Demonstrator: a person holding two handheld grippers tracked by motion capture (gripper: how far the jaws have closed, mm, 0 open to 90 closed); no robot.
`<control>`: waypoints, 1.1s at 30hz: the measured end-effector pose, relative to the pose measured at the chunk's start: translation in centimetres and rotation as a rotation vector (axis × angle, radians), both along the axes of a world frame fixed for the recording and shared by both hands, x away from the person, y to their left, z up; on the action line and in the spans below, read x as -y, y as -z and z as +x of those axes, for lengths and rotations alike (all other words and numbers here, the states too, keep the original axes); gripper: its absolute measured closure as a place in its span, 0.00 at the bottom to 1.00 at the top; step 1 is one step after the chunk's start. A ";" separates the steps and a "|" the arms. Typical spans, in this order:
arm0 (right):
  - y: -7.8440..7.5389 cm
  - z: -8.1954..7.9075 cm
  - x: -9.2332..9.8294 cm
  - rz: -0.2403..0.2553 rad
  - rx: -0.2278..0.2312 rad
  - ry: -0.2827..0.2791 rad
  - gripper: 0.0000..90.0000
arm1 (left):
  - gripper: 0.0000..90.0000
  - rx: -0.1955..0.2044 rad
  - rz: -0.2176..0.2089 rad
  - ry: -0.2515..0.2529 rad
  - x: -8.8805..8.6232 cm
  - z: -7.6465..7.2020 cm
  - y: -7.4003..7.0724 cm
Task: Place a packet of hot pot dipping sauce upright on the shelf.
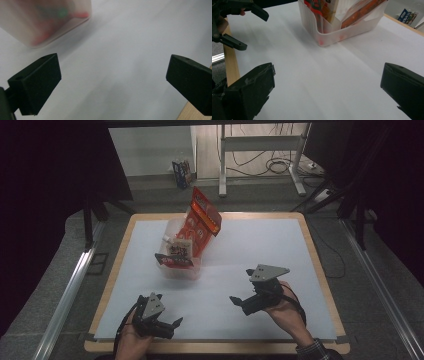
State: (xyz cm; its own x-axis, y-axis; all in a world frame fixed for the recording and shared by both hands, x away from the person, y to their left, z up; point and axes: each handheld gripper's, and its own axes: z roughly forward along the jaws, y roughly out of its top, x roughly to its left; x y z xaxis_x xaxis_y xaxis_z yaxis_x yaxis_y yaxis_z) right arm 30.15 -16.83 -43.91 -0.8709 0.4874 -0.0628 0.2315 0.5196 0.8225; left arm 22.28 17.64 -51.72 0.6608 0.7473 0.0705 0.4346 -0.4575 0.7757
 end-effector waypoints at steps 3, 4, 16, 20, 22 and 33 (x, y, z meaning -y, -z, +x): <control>0.2 -0.1 0.4 0.007 -0.005 0.007 0.00 | 0.00 -0.002 0.002 0.001 0.0 0.0 0.0; 0.2 -0.2 0.6 0.008 -0.005 0.009 0.00 | 0.00 -0.001 0.004 0.001 0.1 0.0 0.0; 1.1 -0.9 2.6 0.013 -0.011 0.042 0.00 | 0.00 -0.004 0.025 0.004 0.2 0.0 0.1; 1.2 -1.0 3.6 0.014 -0.008 0.065 0.00 | 0.00 -0.002 0.023 0.001 0.2 0.0 0.1; 1.2 -1.1 4.0 0.014 -0.008 0.074 0.00 | 0.00 -0.004 0.025 0.002 0.2 0.0 0.1; 1.8 -1.7 6.0 0.004 -0.001 0.121 0.00 | 0.00 -0.005 0.041 0.005 0.3 0.0 0.2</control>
